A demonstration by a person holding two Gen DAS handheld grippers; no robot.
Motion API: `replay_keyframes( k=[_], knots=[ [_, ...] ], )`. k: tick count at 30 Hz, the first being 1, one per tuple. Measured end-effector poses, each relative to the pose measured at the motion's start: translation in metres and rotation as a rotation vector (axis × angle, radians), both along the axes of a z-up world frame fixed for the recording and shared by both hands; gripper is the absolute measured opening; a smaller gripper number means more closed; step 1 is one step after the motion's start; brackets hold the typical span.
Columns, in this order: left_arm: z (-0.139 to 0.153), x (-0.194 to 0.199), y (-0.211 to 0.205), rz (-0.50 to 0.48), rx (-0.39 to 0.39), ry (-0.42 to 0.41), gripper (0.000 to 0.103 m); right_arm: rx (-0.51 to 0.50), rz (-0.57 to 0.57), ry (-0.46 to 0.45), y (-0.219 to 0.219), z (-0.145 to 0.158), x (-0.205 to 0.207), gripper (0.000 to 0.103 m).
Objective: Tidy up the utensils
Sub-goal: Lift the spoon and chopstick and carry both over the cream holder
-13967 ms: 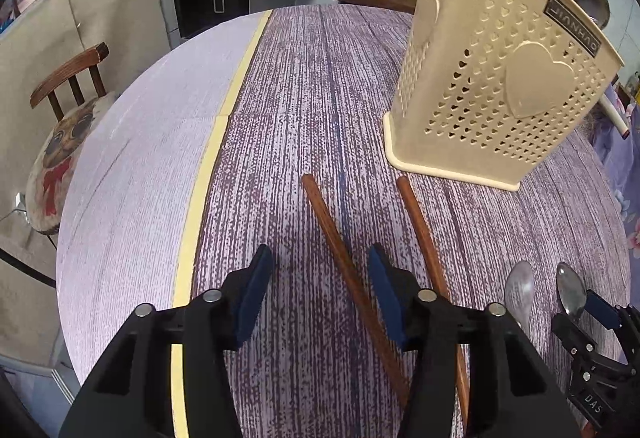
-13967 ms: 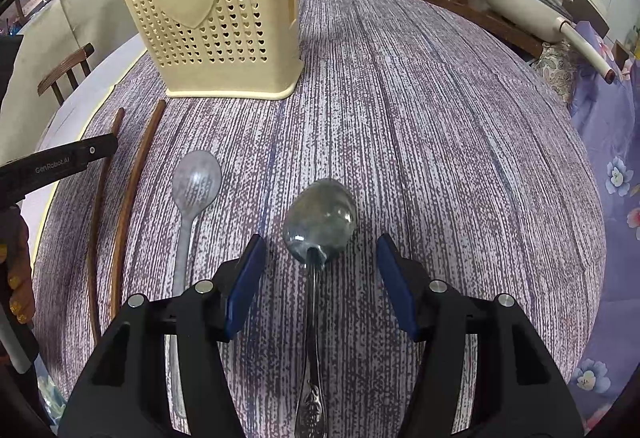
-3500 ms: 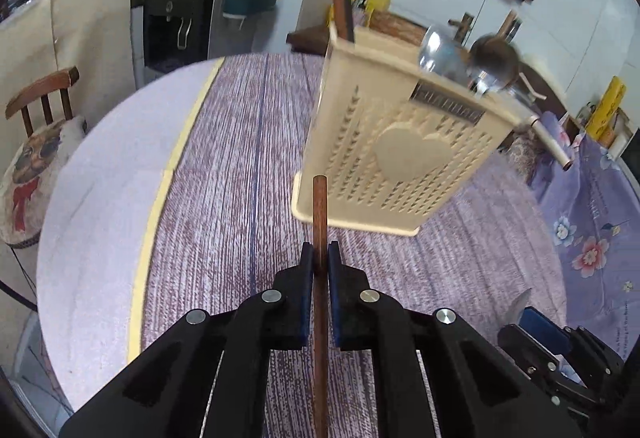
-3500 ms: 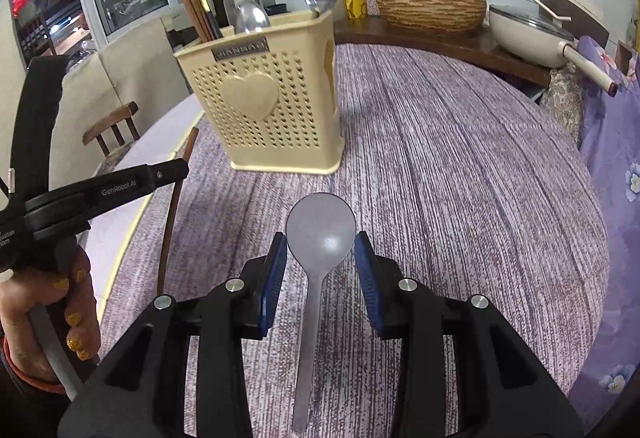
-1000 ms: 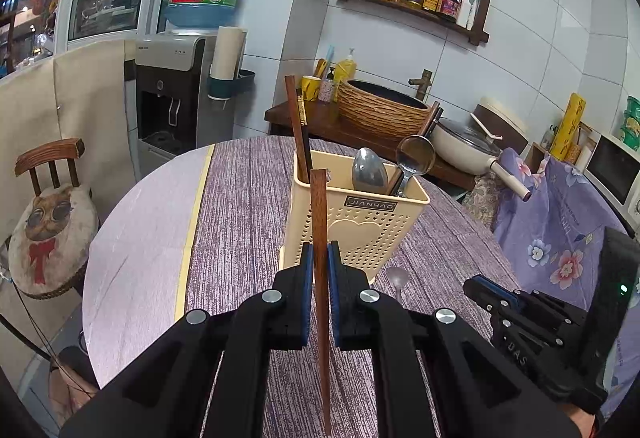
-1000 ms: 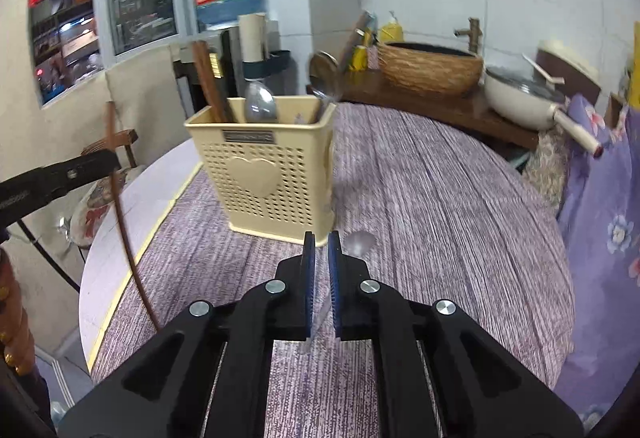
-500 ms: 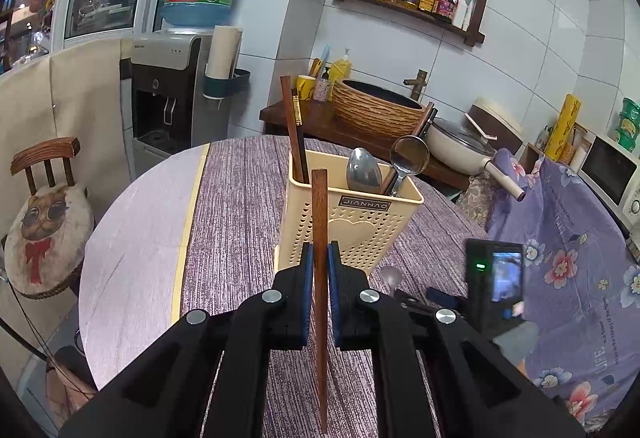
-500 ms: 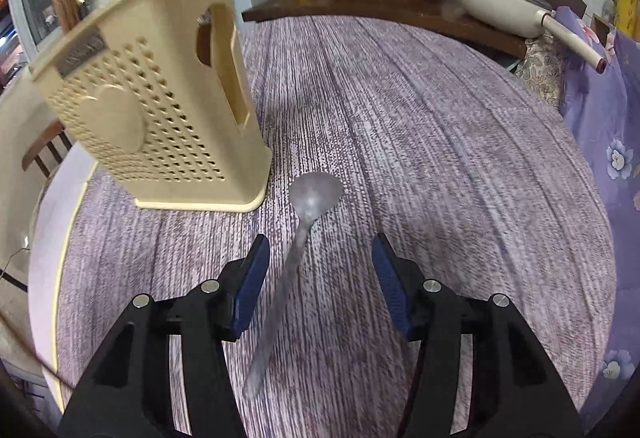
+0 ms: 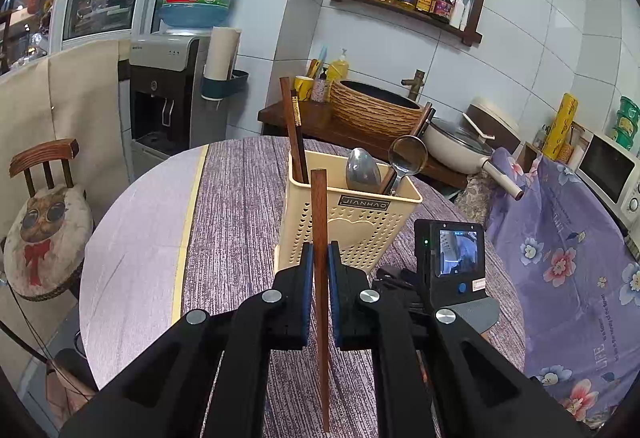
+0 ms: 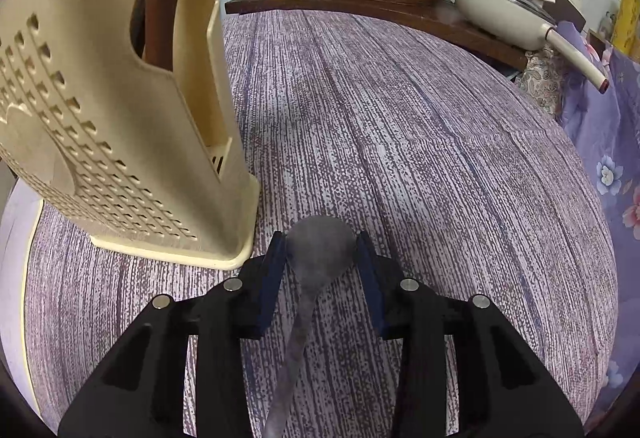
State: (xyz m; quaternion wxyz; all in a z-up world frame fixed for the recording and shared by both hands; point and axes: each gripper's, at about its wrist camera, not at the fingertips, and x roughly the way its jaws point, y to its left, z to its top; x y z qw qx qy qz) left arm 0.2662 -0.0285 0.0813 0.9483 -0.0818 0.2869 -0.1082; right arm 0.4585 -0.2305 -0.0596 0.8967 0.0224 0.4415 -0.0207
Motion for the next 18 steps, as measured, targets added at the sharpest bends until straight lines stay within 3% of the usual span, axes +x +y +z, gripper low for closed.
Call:
replay_keyframes(
  k=[6,13,18],
  knots=[
    [0.0,0.0,0.0,-0.004,-0.001,-0.003,0.008,0.056,0.045,-0.036,0.0,0.007,-0.018,0.037],
    [-0.001,0.0,0.001,0.001,-0.006,-0.002,0.008,0.153,0.122,-0.174,-0.004,0.048,-0.067,0.037],
    [-0.001,-0.001,0.003,0.009,-0.008,-0.002,0.008,0.152,0.193,-0.29,-0.003,0.086,-0.113,0.037]
  ],
)
